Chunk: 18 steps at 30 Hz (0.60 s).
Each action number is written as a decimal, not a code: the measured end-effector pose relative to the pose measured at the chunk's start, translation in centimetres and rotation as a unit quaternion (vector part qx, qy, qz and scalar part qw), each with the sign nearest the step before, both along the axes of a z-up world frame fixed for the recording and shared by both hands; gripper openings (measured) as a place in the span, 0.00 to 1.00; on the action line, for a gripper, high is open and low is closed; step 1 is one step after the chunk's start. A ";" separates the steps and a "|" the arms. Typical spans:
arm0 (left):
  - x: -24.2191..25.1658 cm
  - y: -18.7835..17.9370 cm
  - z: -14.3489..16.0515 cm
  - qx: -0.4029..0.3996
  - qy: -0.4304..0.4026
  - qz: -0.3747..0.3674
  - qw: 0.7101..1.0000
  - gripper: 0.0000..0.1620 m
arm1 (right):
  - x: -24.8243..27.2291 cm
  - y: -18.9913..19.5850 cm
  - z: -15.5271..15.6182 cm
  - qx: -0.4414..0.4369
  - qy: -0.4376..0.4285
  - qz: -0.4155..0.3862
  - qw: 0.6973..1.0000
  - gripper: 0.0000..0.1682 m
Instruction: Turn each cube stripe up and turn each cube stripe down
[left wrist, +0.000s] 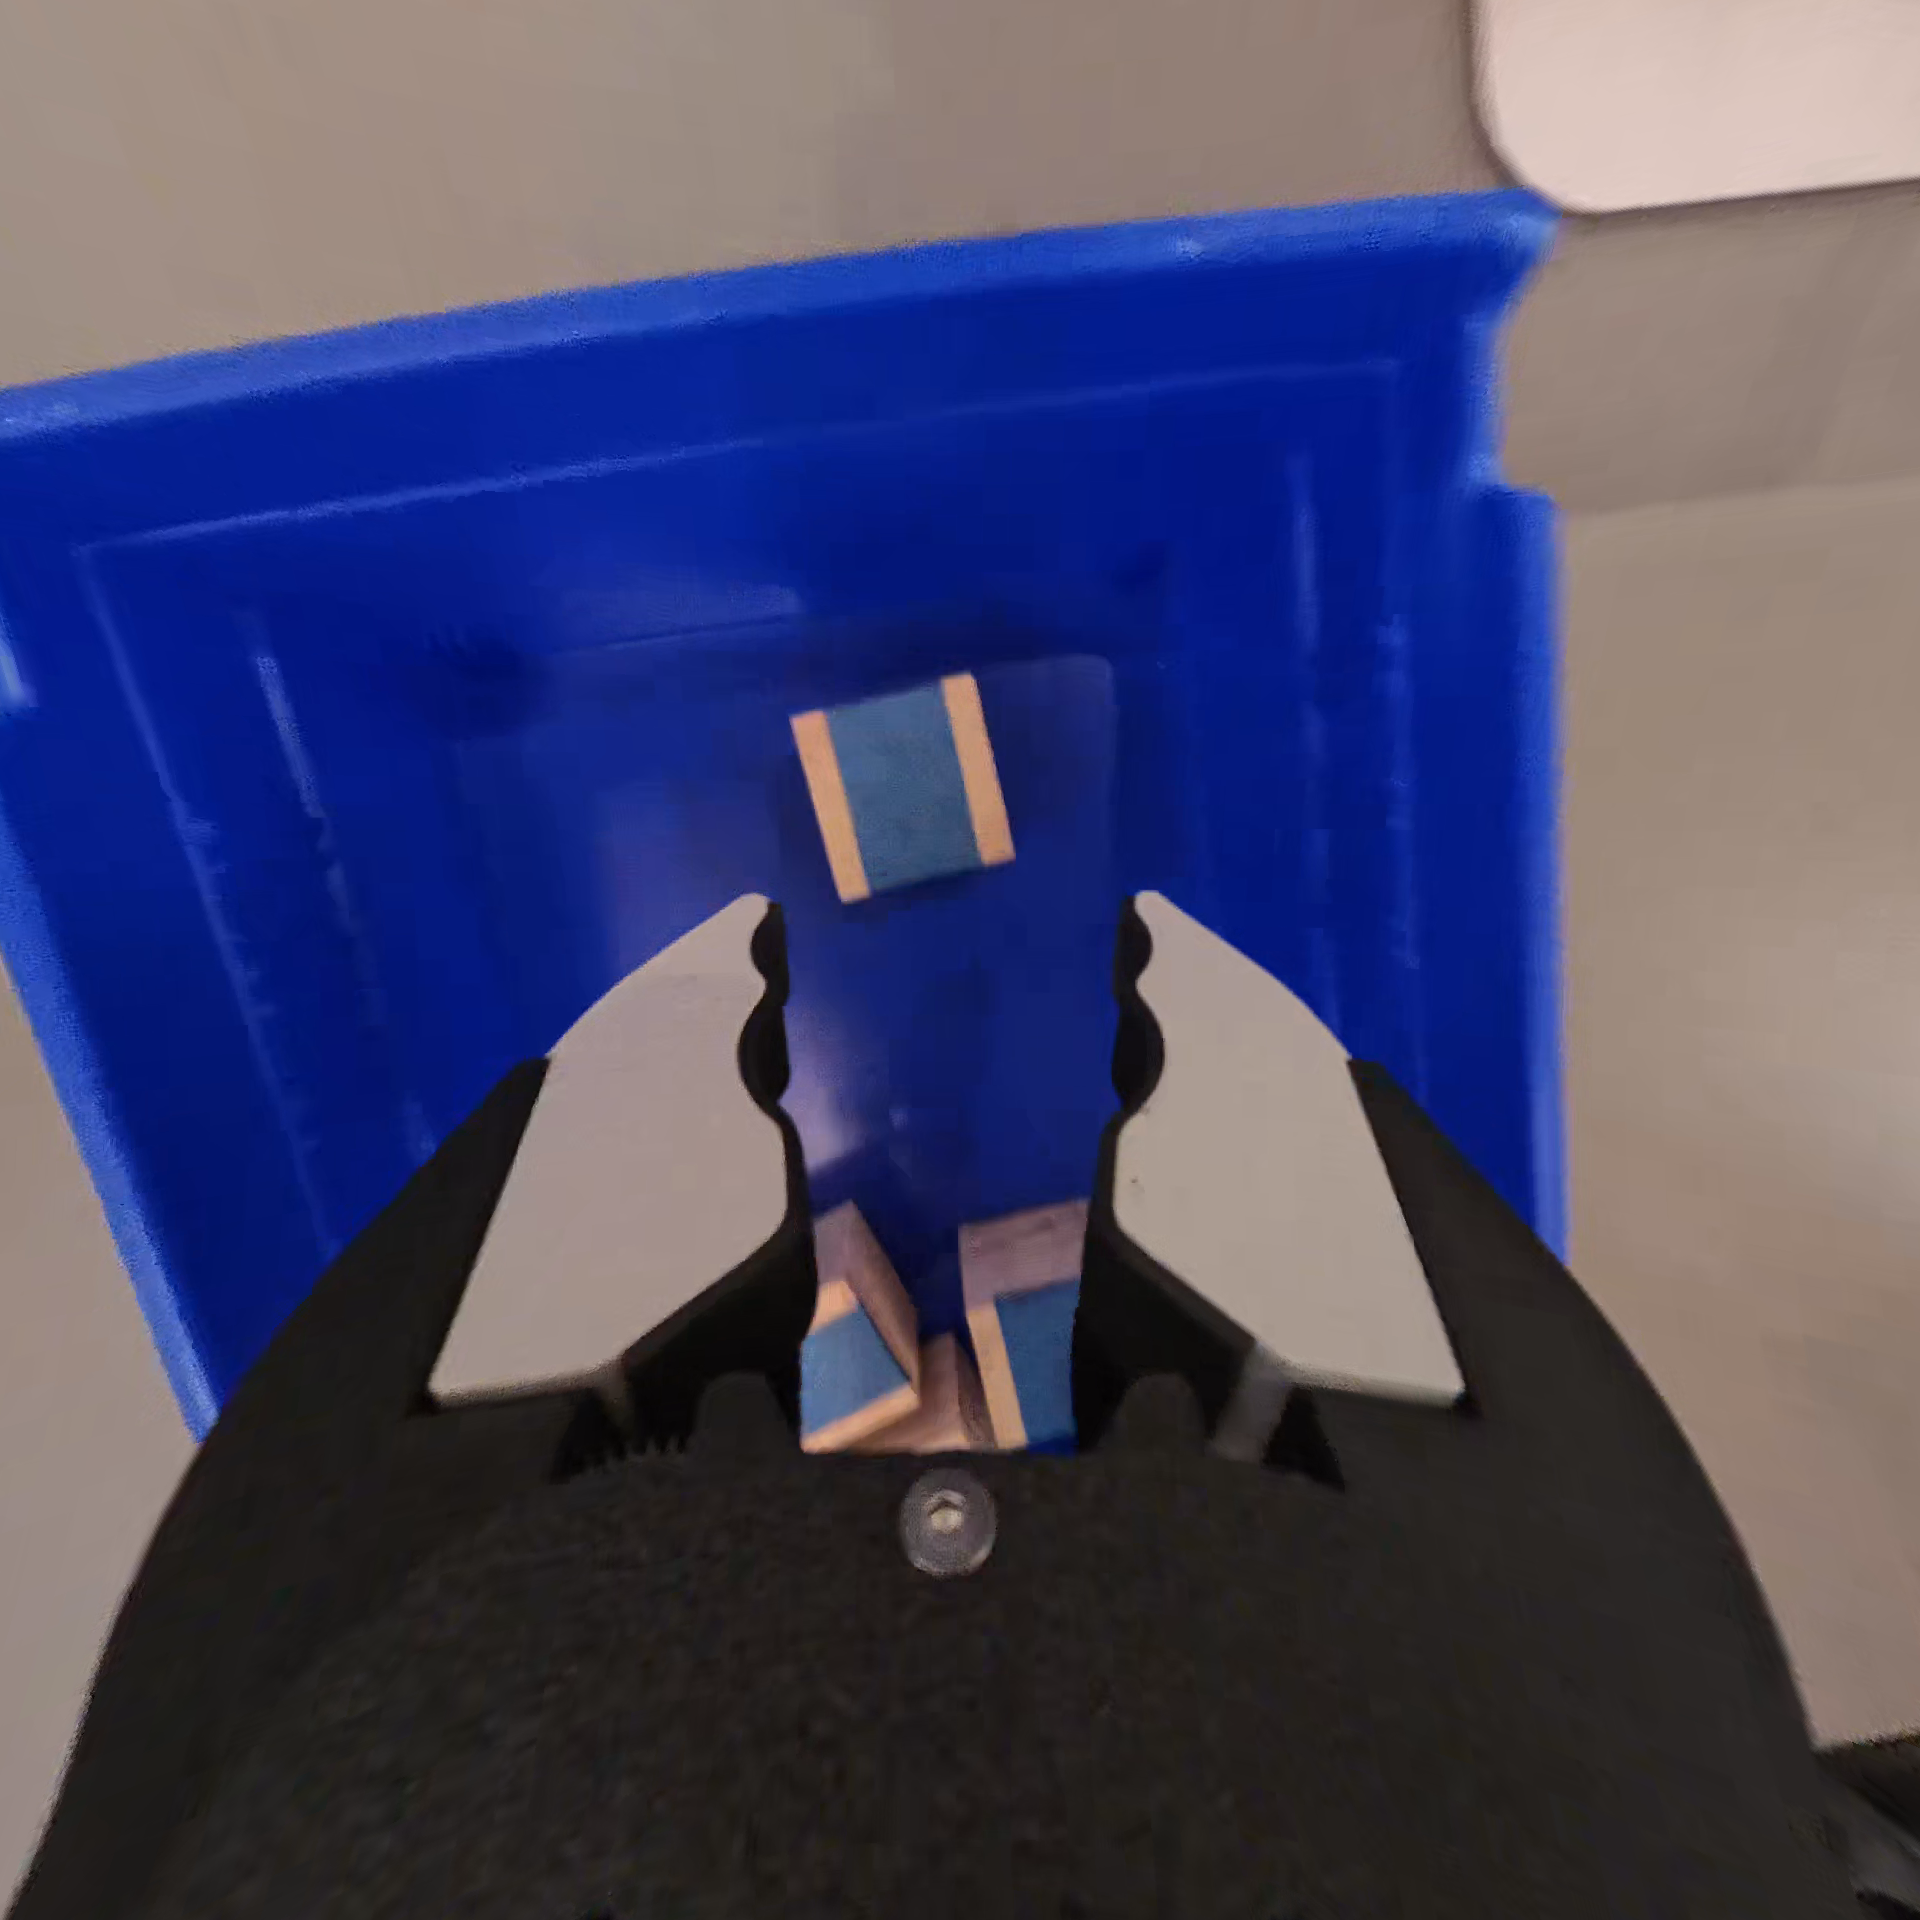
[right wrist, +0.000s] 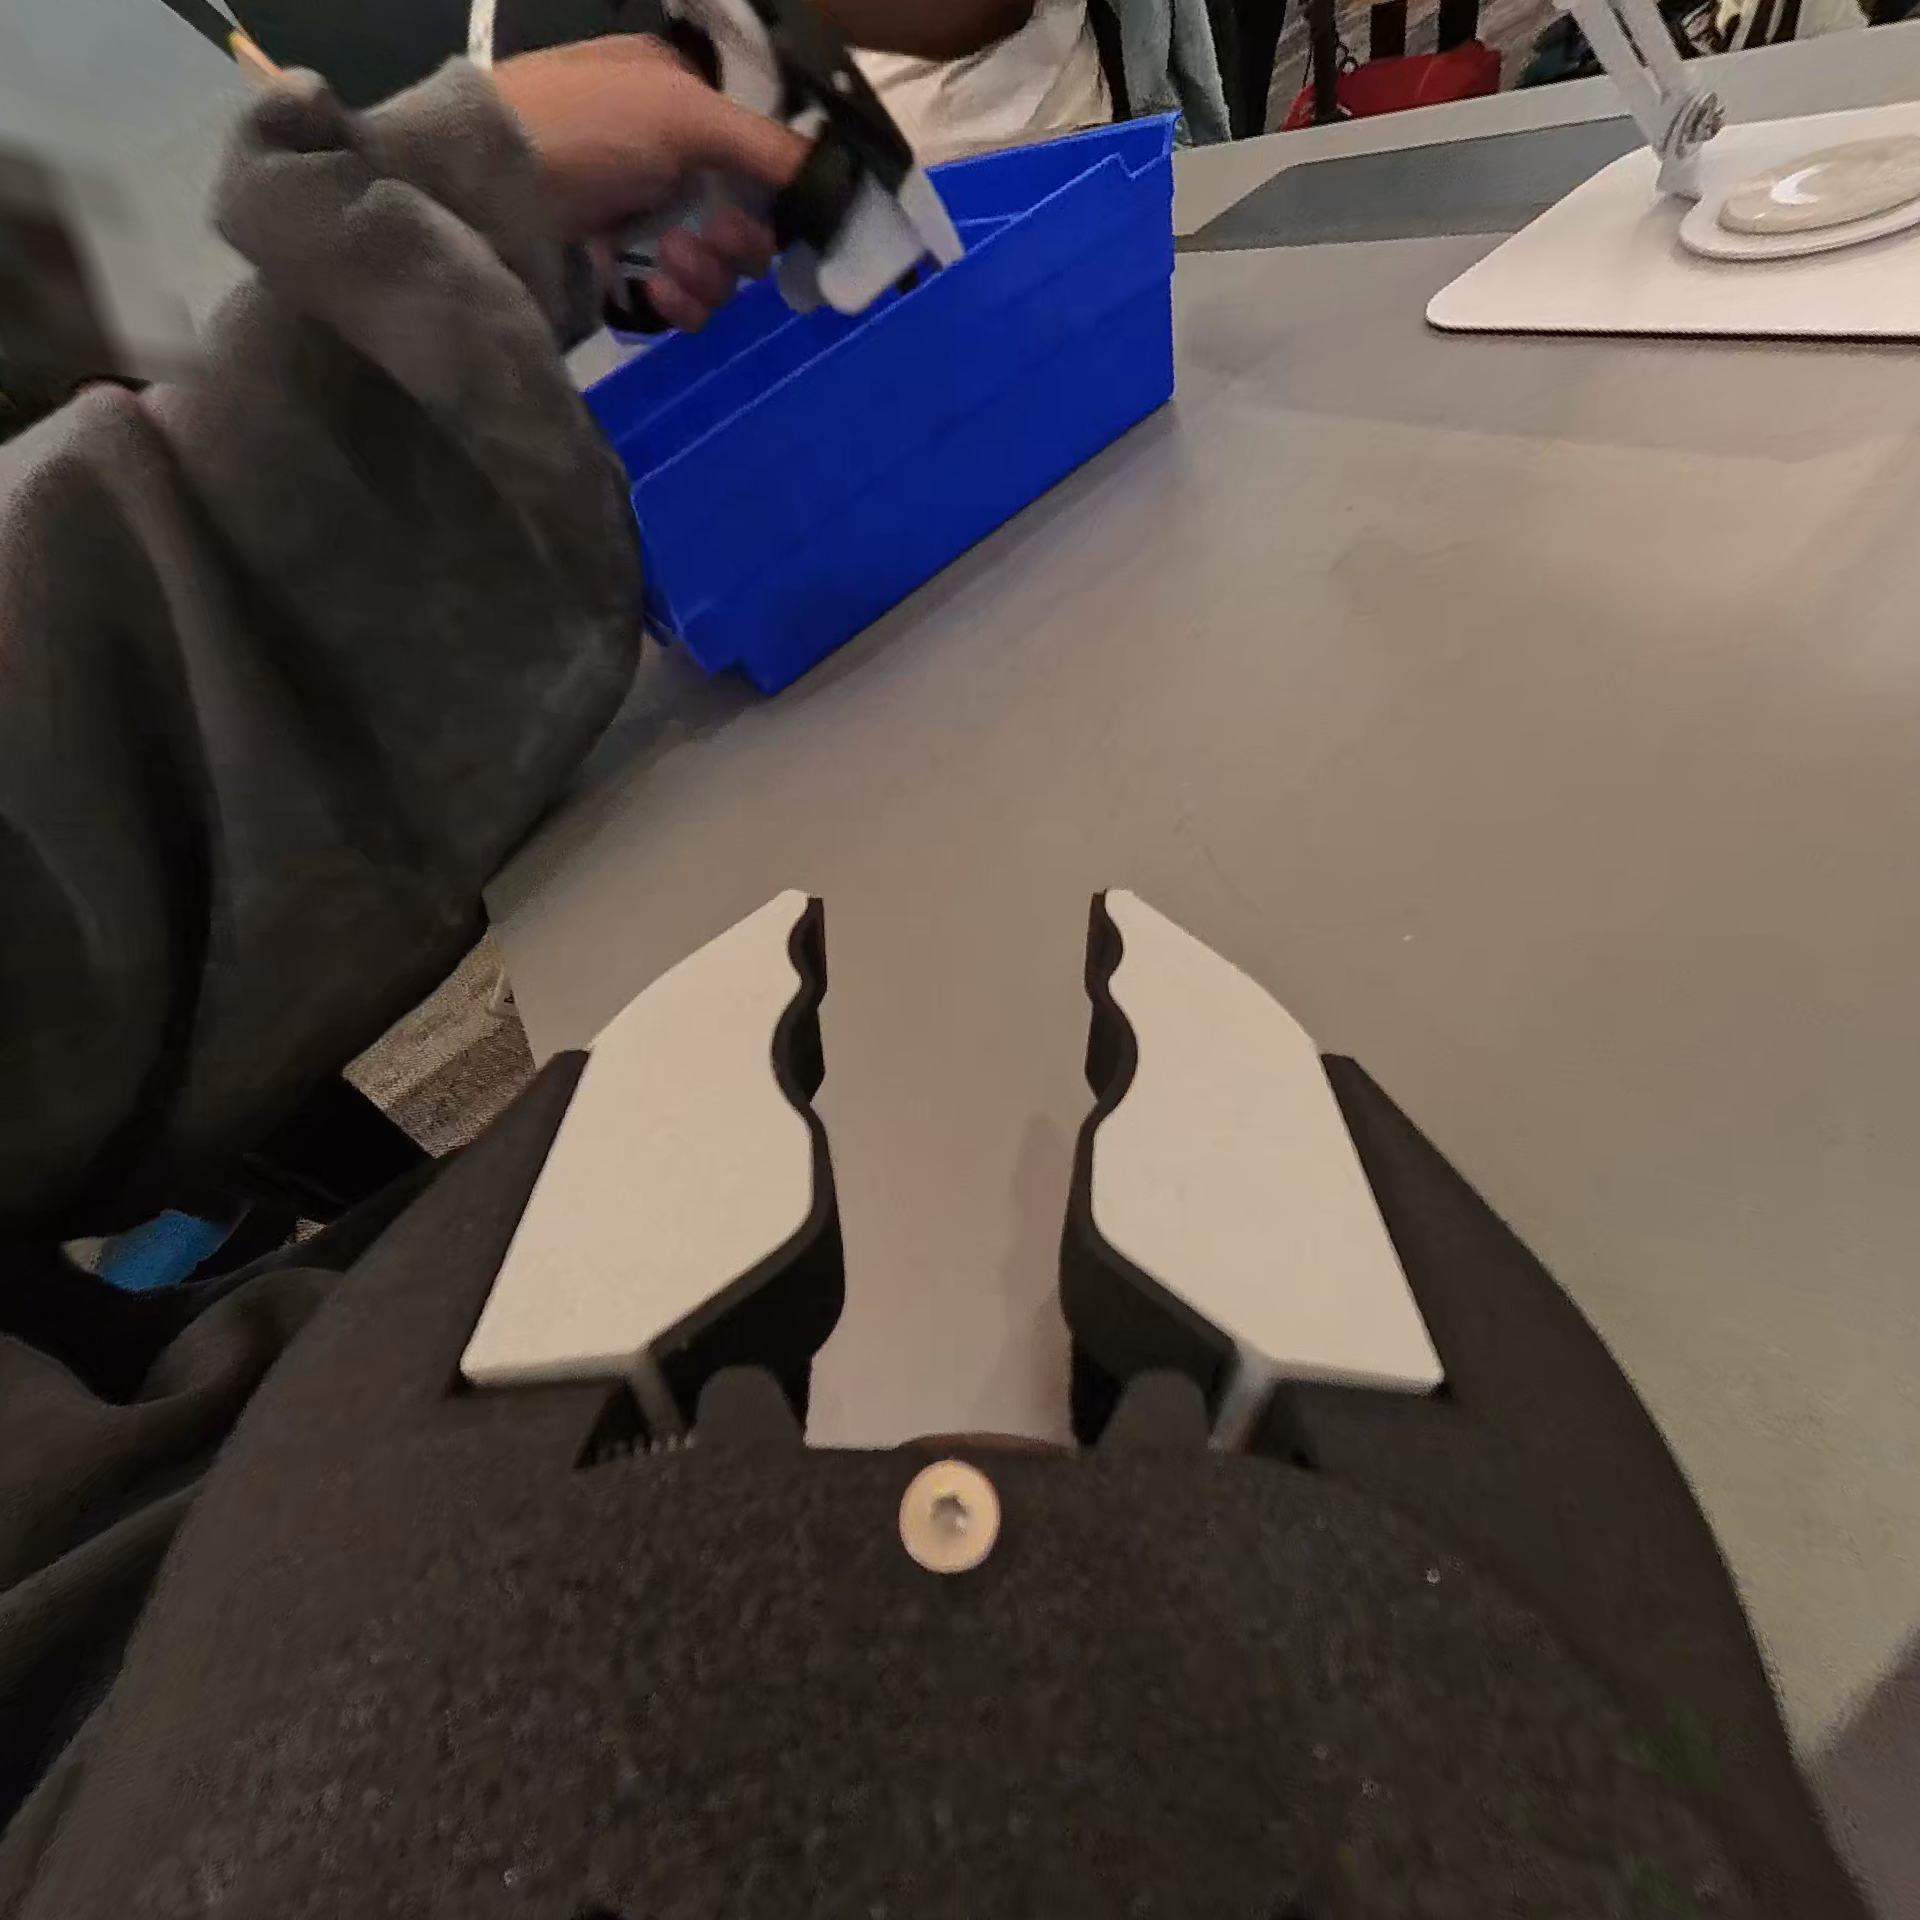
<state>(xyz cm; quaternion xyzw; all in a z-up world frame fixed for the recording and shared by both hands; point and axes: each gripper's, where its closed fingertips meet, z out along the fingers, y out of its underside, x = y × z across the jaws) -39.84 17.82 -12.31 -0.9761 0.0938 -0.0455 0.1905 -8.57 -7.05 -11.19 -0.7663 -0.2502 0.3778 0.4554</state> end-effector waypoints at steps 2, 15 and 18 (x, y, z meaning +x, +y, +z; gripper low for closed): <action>-0.2 1.3 -1.7 -0.029 0.001 0.019 0.999 0.38 | 0.1 -0.1 0.0 -0.004 0.004 0.001 1.000 0.28; -1.2 2.1 -1.3 -0.023 -0.002 0.031 0.999 0.28 | 0.4 -0.2 -0.2 -0.007 -0.002 0.009 1.000 0.28; 0.8 0.0 2.7 0.030 -0.101 -0.005 0.994 0.28 | 0.6 -0.1 -0.2 -0.018 0.012 0.007 1.000 0.27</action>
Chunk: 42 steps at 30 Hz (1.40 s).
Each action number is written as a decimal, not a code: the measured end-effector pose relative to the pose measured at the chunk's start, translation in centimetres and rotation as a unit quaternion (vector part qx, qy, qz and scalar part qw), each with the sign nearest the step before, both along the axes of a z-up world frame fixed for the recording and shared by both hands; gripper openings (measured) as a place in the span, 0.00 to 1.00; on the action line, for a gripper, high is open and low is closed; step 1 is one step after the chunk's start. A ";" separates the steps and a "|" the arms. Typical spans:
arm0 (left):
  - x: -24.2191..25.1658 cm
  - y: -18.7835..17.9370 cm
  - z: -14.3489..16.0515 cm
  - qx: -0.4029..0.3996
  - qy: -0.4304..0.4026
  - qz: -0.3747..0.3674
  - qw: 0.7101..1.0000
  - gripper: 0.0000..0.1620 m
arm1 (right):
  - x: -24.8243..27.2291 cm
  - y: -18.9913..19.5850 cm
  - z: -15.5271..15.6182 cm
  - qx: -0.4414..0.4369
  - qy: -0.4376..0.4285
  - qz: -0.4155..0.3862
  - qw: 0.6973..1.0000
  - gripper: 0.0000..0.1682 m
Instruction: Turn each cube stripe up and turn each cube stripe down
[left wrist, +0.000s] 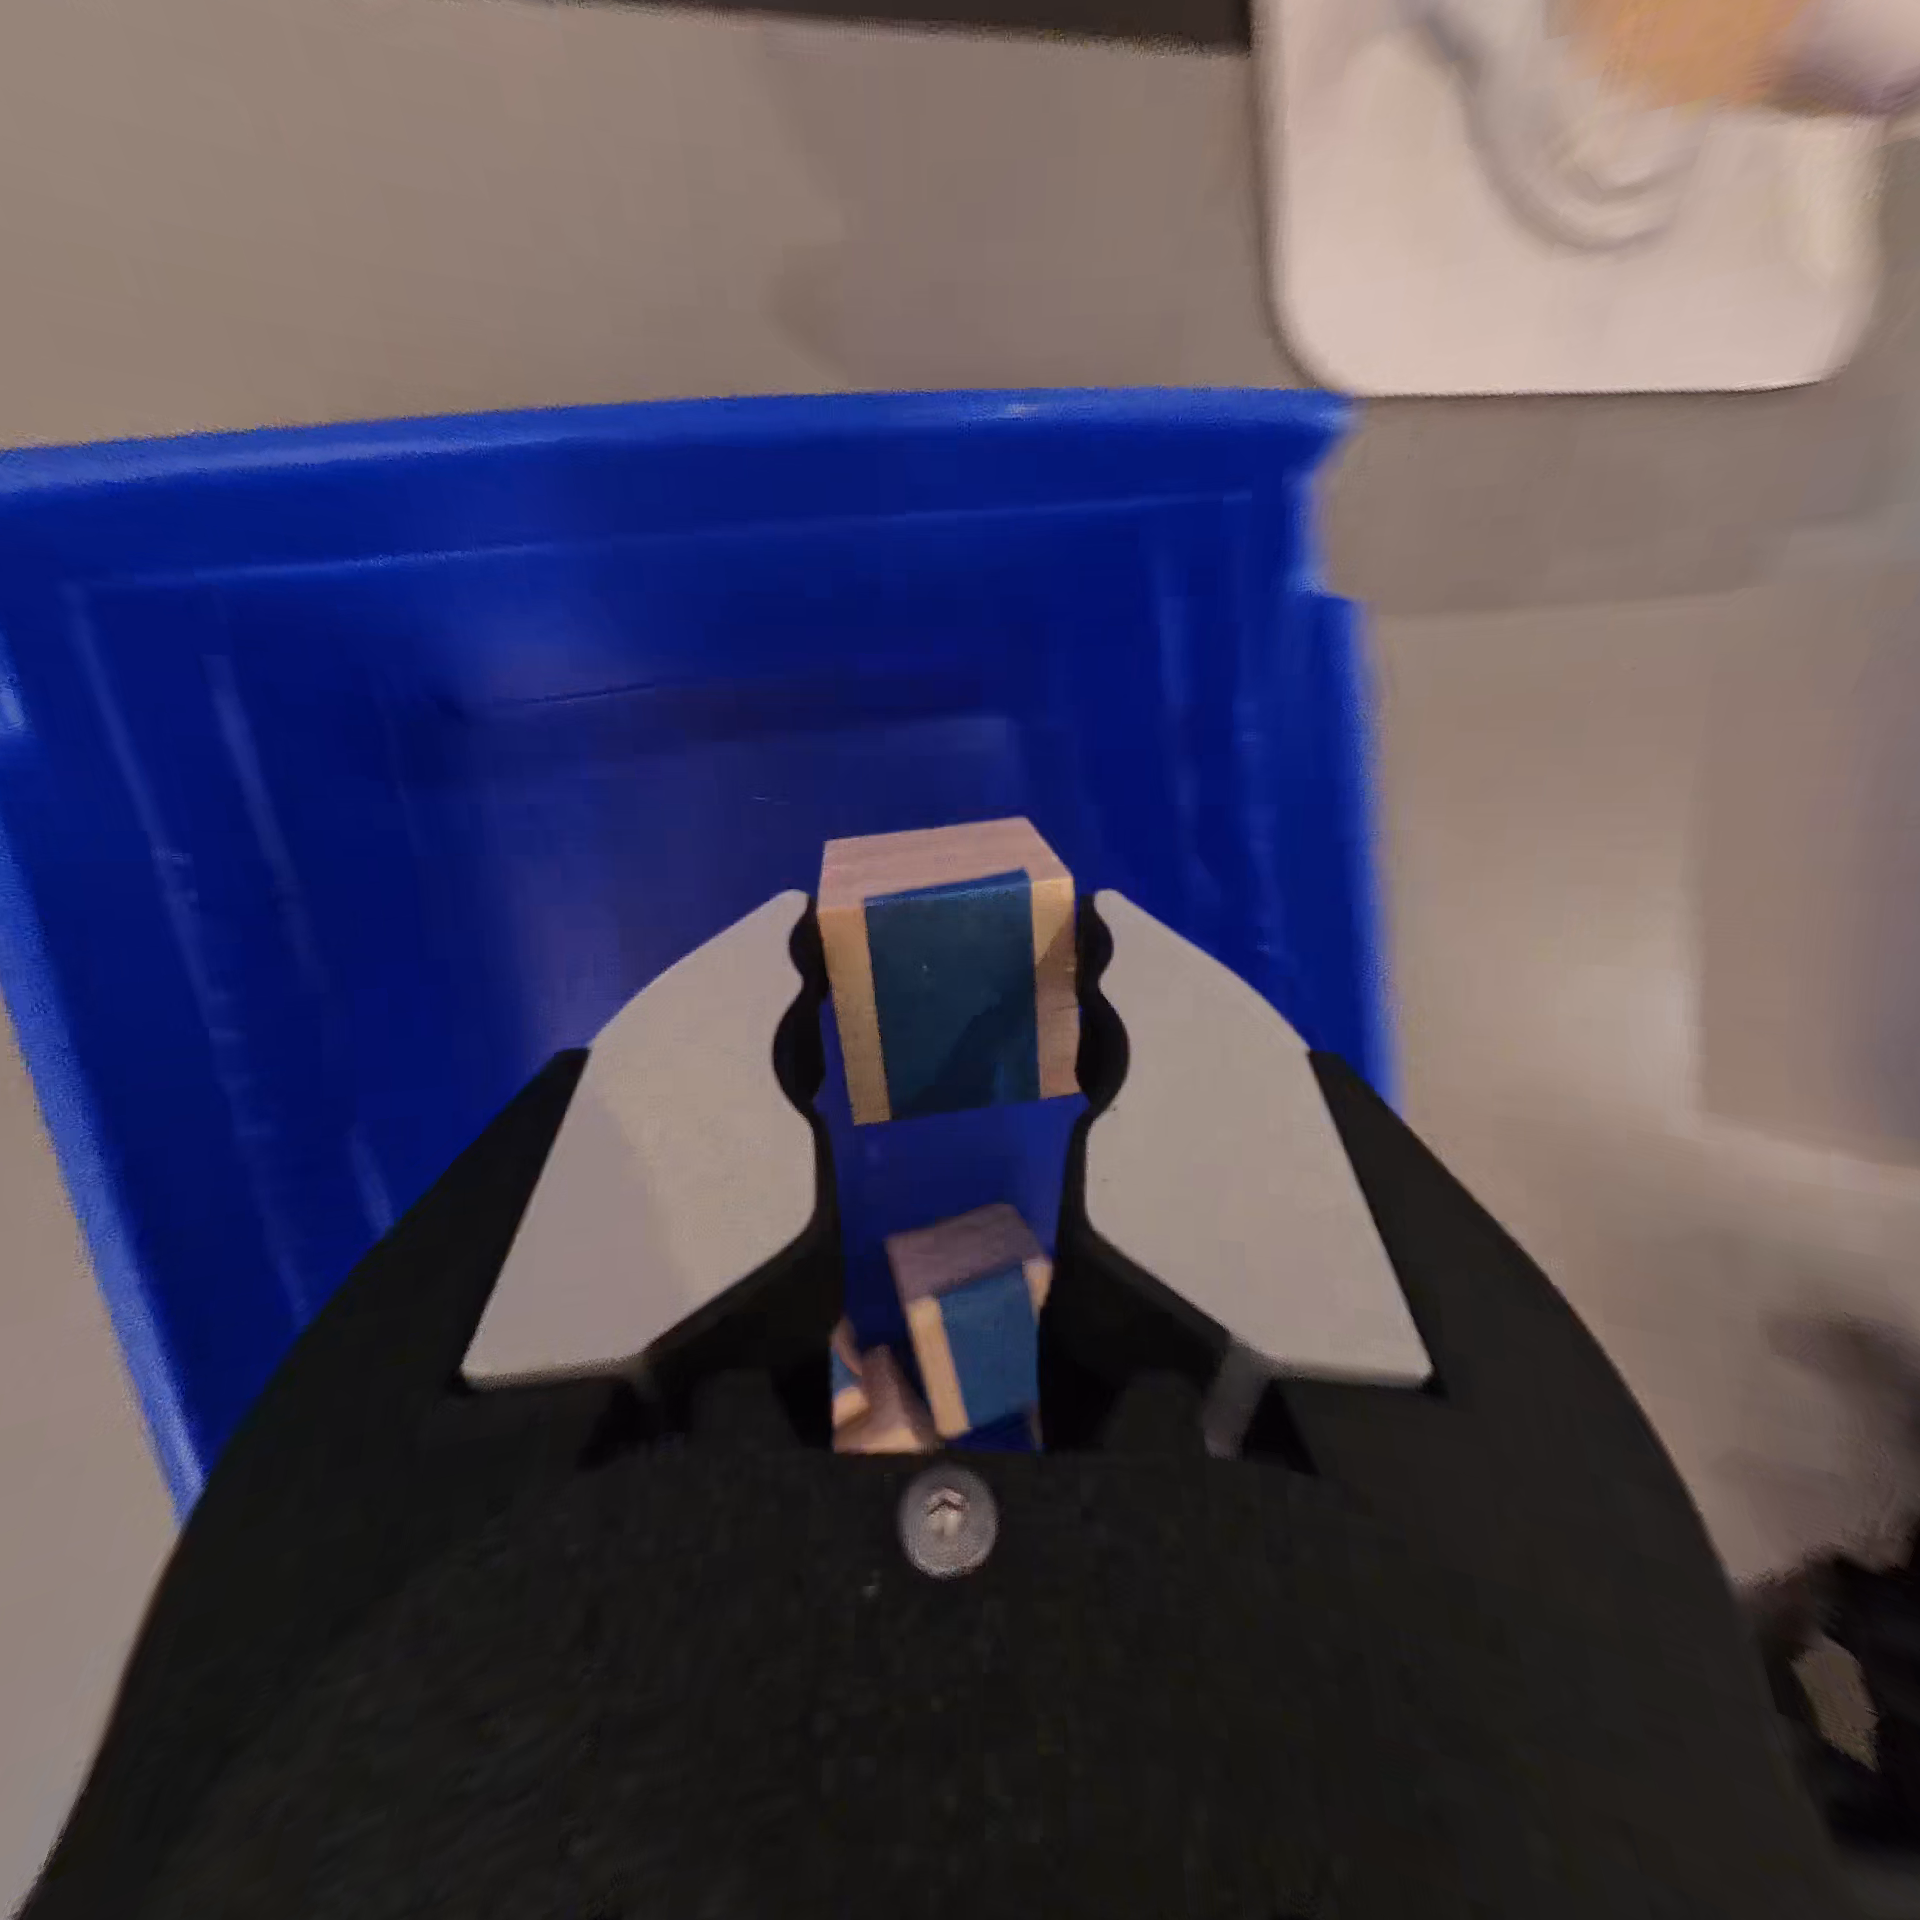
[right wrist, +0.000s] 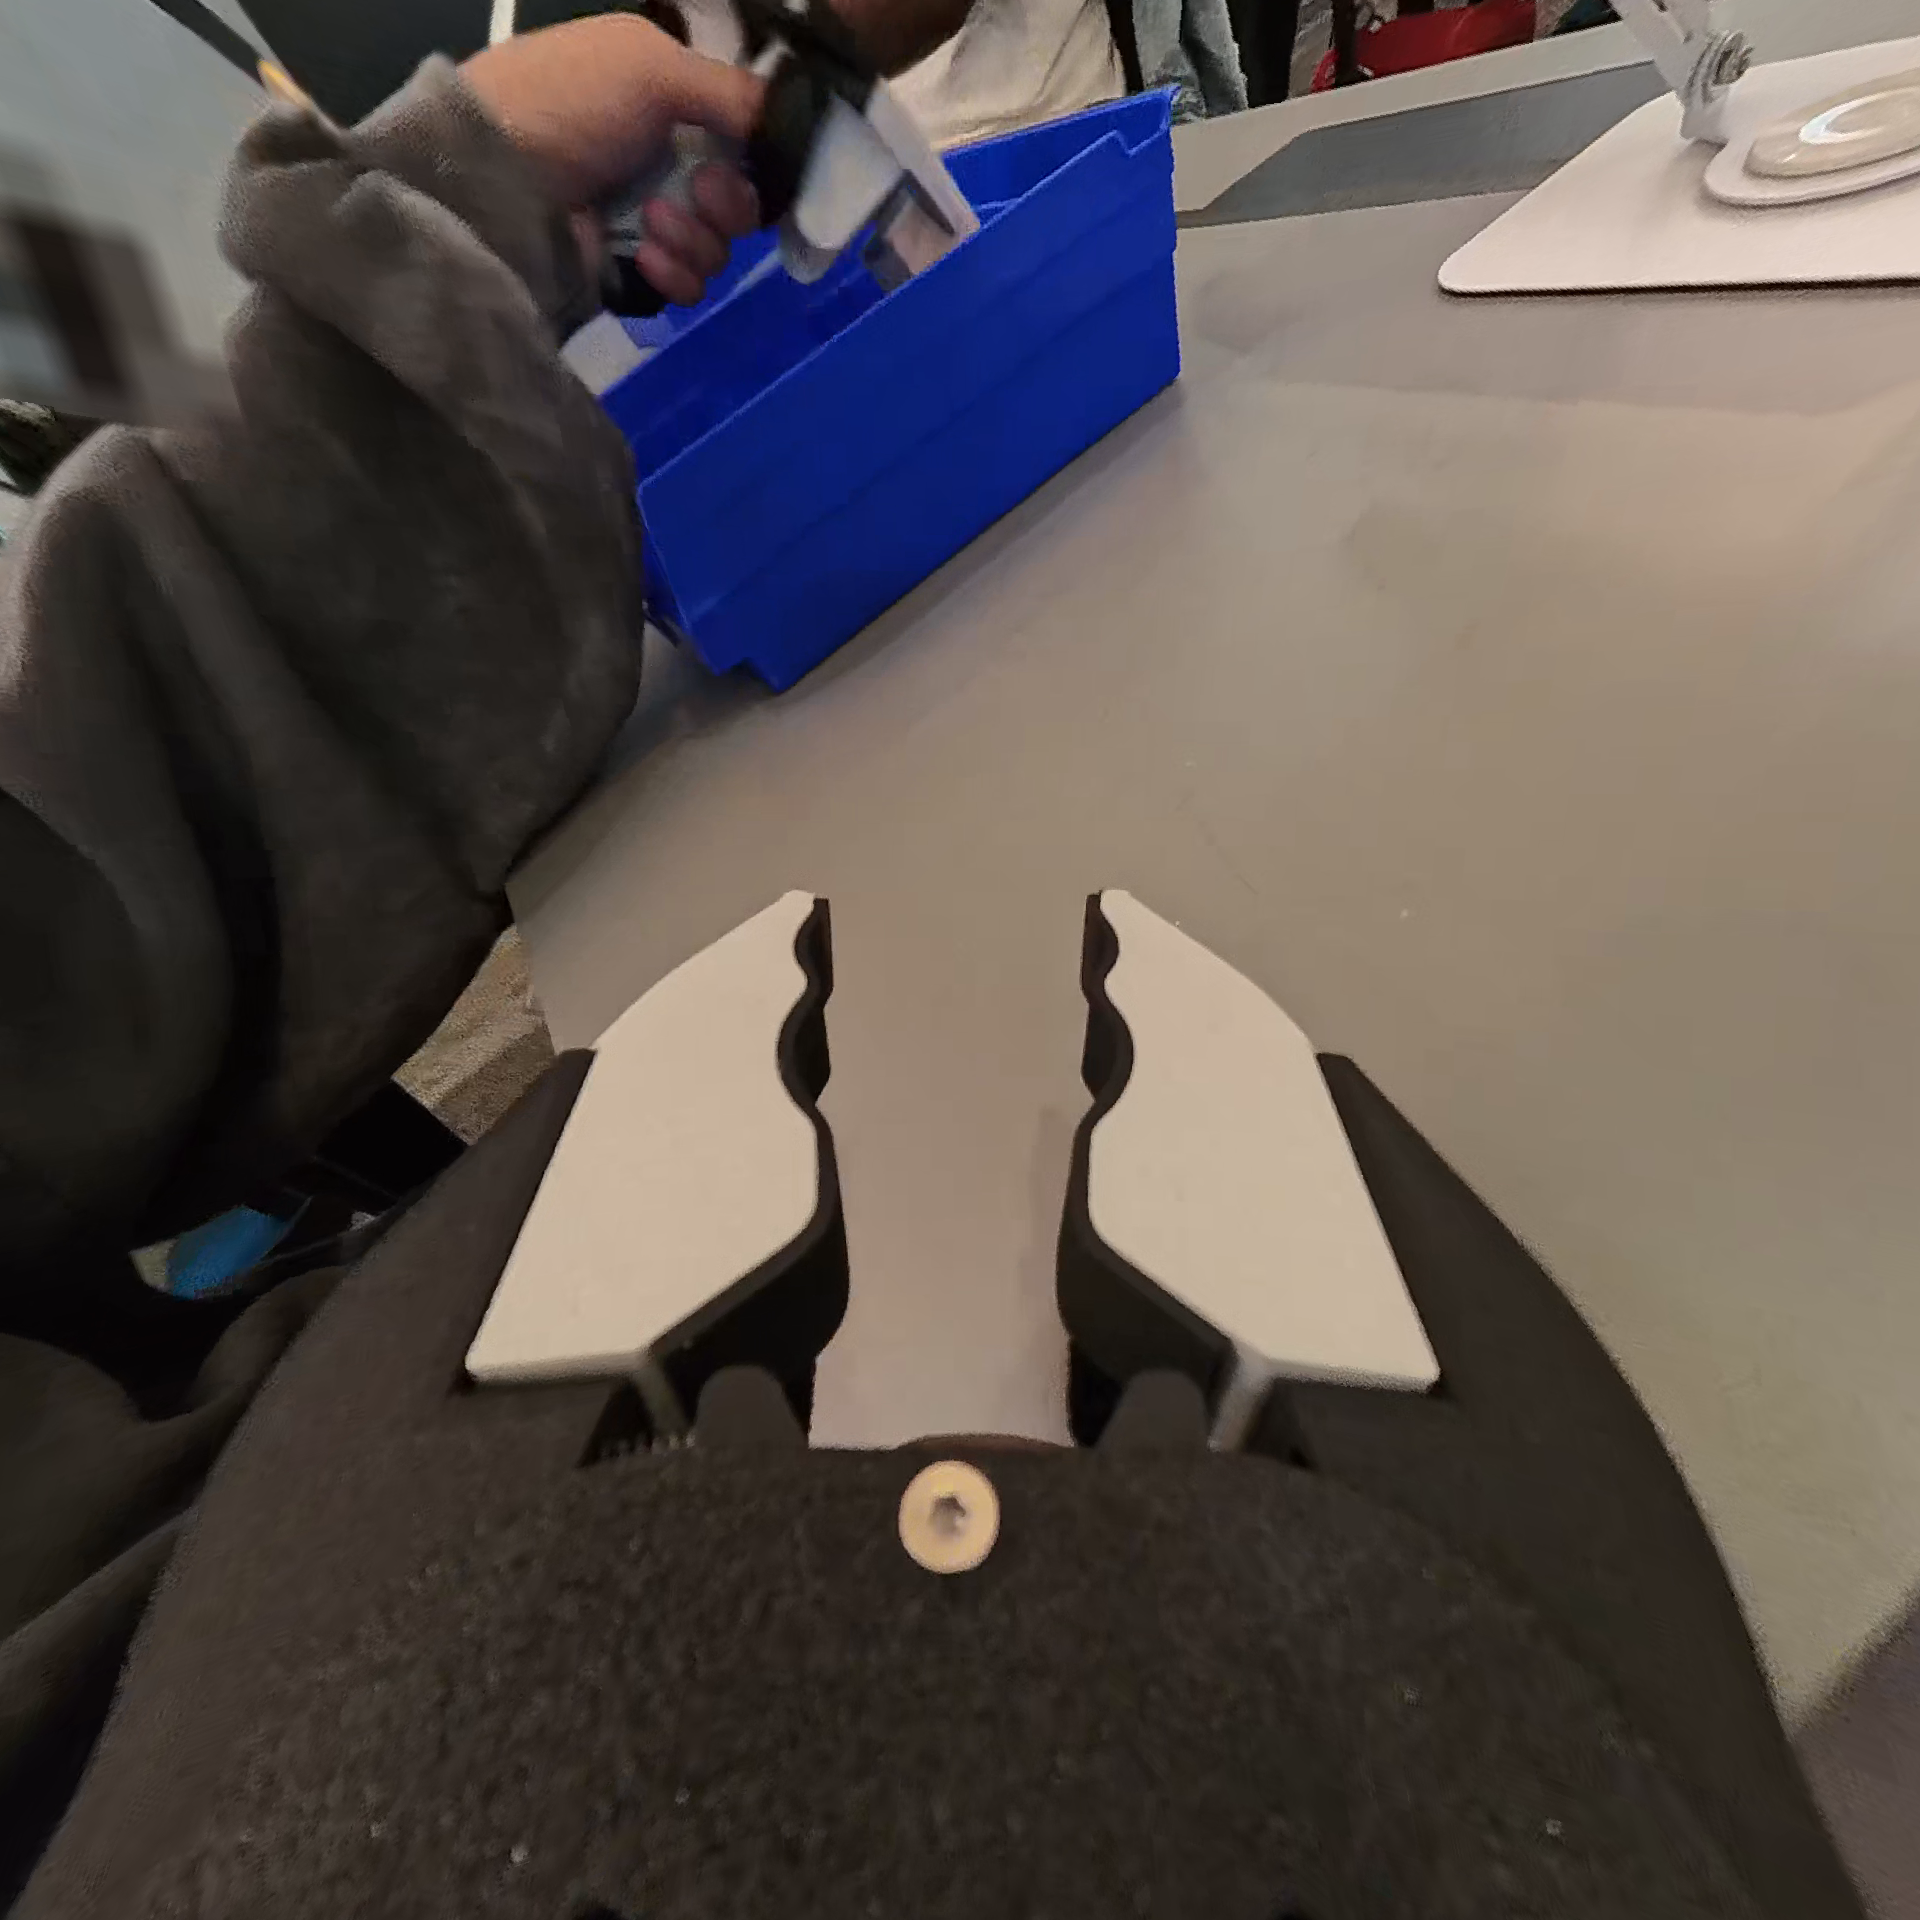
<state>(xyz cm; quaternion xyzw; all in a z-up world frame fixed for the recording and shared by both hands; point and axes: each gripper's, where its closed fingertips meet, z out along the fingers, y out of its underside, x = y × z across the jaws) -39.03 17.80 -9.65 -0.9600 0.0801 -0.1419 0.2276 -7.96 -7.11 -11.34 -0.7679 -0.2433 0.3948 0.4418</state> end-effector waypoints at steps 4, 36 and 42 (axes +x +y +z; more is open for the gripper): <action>4.6 -4.8 5.2 0.071 -0.168 -0.069 0.981 0.28 | 0.5 0.5 0.4 -0.006 0.016 -0.009 1.000 0.27; 25.3 -20.5 5.7 0.062 -0.489 -0.256 0.832 0.48 | -3.7 2.8 5.4 -0.221 0.304 0.113 0.920 0.27; 20.5 -25.9 0.4 0.228 -0.310 -0.260 0.886 0.47 | -0.7 2.6 7.0 -0.170 0.290 0.083 0.938 0.27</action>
